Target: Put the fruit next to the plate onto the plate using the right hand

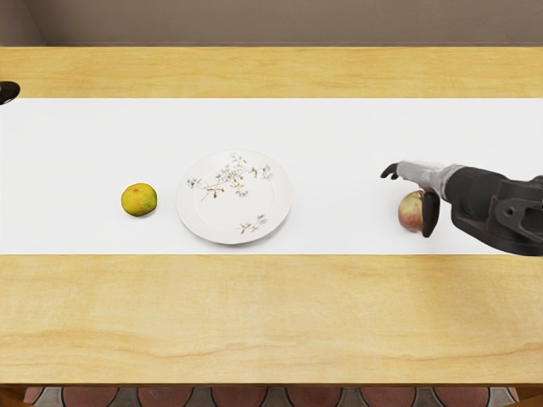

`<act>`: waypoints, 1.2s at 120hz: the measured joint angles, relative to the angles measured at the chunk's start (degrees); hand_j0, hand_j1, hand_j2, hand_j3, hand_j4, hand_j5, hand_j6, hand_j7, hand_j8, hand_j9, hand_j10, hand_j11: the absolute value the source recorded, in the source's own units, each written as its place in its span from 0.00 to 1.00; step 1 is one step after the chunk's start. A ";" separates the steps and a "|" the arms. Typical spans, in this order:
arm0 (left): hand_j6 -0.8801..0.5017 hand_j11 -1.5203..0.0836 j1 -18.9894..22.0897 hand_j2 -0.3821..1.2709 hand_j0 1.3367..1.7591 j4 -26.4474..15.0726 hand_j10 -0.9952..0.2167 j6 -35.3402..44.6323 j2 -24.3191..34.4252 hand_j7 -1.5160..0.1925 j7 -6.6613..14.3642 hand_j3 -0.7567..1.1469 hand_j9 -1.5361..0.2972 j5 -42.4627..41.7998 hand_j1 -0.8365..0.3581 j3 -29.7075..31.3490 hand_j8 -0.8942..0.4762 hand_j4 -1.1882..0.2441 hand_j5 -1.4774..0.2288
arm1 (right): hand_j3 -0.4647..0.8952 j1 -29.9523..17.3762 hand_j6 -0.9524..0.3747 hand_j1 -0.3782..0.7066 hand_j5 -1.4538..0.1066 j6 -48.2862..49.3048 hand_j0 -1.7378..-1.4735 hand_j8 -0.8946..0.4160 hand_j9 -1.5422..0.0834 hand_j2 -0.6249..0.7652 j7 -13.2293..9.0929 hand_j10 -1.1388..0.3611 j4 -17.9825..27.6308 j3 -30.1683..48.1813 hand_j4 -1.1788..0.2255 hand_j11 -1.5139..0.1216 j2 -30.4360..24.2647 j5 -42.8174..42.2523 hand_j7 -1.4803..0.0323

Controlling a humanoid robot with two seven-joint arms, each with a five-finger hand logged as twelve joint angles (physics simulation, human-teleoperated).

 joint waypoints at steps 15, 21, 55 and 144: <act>0.46 0.75 0.00 0.26 0.76 0.00 0.62 0.00 0.00 0.70 0.00 0.40 0.66 0.00 0.75 0.00 0.47 0.66 0.68 | 0.34 -1.01 0.56 0.24 0.77 -0.99 0.30 0.53 0.79 0.42 0.00 0.62 -0.09 -0.01 0.69 0.77 0.63 -0.95 0.81; 0.46 0.75 0.00 0.26 0.76 0.00 0.62 0.00 0.00 0.70 0.00 0.40 0.66 0.00 0.75 0.00 0.47 0.66 0.68 | 0.34 -1.33 0.56 0.25 0.76 -1.19 0.30 0.53 0.79 0.42 0.00 0.62 -0.10 -0.01 0.69 0.77 0.81 -1.15 0.81; 0.46 0.75 0.00 0.26 0.76 0.00 0.62 0.00 0.00 0.70 0.00 0.40 0.66 0.00 0.75 0.00 0.47 0.66 0.68 | 0.34 -2.21 0.55 0.26 0.75 -1.51 0.30 0.52 0.78 0.42 0.00 0.62 -0.23 0.07 0.69 0.76 0.37 -1.43 0.80; 0.46 0.75 0.00 0.26 0.76 0.00 0.62 0.00 0.00 0.70 0.00 0.40 0.66 0.00 0.75 0.00 0.47 0.66 0.68 | 0.34 -2.93 0.40 0.47 0.58 -1.50 0.30 0.36 0.62 0.41 -0.01 0.48 -1.92 0.52 0.54 0.60 -0.07 -0.87 0.62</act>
